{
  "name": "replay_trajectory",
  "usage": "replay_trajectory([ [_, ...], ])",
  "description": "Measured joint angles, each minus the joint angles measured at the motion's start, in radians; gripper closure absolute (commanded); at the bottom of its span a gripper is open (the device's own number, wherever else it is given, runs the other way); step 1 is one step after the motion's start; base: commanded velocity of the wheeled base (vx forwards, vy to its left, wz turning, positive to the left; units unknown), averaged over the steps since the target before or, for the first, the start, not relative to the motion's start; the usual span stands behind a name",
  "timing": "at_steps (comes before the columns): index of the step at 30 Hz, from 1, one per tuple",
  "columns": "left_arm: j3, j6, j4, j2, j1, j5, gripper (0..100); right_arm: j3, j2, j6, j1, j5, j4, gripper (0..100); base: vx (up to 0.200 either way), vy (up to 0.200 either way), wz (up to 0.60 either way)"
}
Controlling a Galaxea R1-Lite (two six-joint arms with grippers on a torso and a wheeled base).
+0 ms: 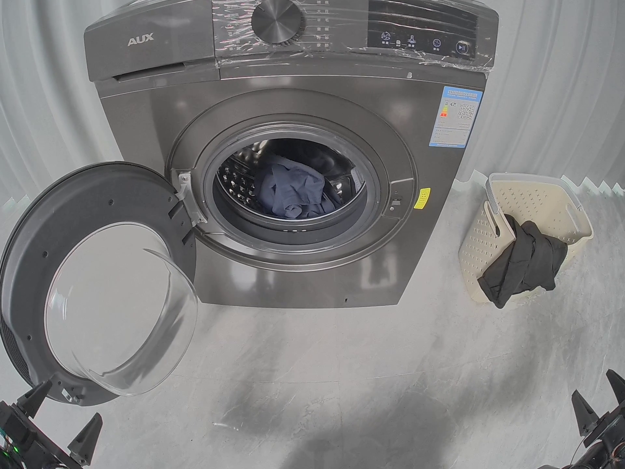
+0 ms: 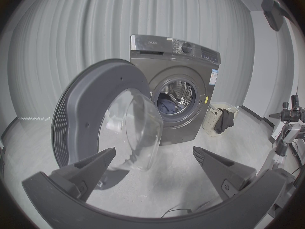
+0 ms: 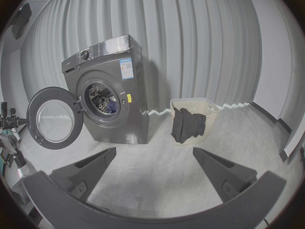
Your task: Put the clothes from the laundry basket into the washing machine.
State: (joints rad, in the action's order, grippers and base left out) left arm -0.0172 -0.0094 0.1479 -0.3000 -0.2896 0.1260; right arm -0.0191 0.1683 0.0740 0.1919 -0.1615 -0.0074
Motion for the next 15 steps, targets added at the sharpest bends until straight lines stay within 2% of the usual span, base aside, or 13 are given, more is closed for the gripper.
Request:
replay_trajectory([
  [3, 0.0, 0.003, -0.078, 0.084, 0.08, -0.04, 0, -0.003, -0.032, -0.026, -0.025, -0.015, 0.01, 0, 0.0, 0.0, 0.0],
  [7, 0.0, 0.007, -0.09, 0.156, 0.193, -0.079, 0, -0.006, -0.058, -0.064, -0.066, -0.022, 0.018, 0, 0.0, 0.0, 0.0],
  [11, 0.0, 0.009, -0.088, 0.203, 0.281, -0.101, 0, -0.008, -0.09, -0.088, -0.131, 0.014, 0.021, 0, 0.0, 0.0, 0.0],
  [15, 0.0, 0.019, -0.094, 0.241, 0.3, -0.101, 0, -0.008, -0.127, -0.091, -0.174, 0.059, 0.019, 0, 0.0, 0.0, 0.0],
])
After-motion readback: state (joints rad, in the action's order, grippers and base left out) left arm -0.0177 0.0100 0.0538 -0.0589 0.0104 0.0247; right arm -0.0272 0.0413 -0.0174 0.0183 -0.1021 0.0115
